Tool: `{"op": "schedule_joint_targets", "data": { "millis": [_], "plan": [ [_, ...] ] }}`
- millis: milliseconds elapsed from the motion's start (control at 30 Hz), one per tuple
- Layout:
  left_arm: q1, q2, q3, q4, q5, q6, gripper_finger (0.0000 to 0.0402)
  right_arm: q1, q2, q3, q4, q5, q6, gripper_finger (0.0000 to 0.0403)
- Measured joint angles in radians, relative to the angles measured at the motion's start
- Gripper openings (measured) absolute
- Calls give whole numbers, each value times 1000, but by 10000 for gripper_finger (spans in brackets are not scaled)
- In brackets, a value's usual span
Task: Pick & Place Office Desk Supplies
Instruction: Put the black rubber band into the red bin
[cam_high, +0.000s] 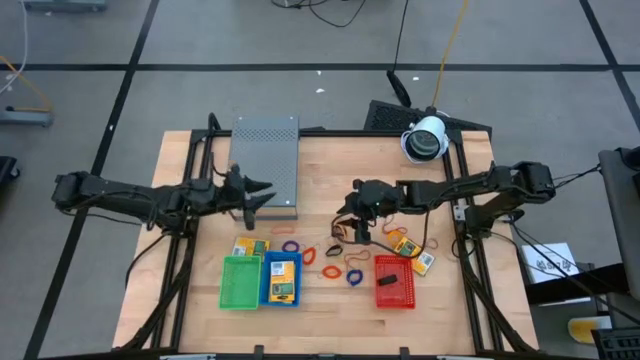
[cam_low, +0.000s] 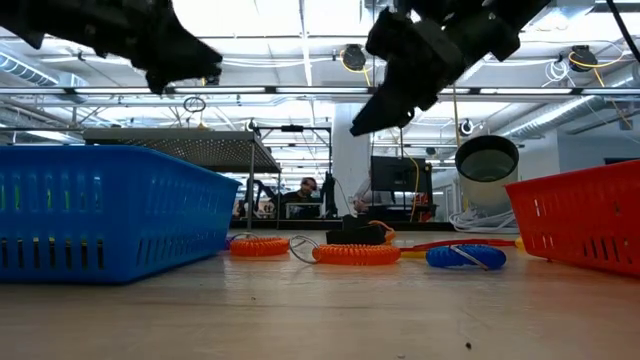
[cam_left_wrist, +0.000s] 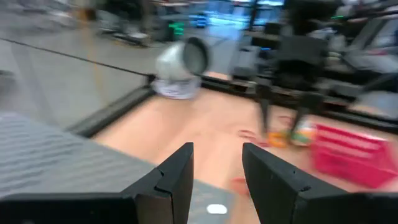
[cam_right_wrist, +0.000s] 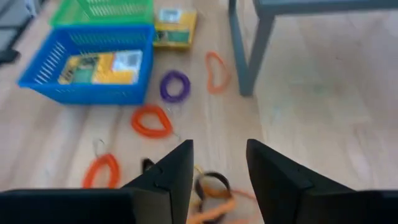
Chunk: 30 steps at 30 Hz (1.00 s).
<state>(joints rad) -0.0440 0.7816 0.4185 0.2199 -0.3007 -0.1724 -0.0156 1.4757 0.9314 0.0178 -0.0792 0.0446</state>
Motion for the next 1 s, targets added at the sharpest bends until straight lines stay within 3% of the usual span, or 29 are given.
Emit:
{"op": "schedule_joint_targets", "data": {
  "millis": [167, 400, 533, 667, 1000],
  "plan": [
    [-3, -1, 0, 91, 178, -11, 145, 33, 0, 0, 97, 0, 89, 126],
    [-3, -8, 0, 164, 300, -63, 145, 73, 1, 0, 98, 0, 178, 112],
    [-4, -8, 0, 148, 309, -64, 145, 102, 1, 0, 67, 18, 204, 109],
    [-22, -7, 0, 49, 308, -21, 145, 132, 2, 0, -3, 109, 207, 111],
    [-29, 4, 0, 2, 267, 88, 145, 64, 113, 0, -93, 79, 227, 109]
  ]
}}
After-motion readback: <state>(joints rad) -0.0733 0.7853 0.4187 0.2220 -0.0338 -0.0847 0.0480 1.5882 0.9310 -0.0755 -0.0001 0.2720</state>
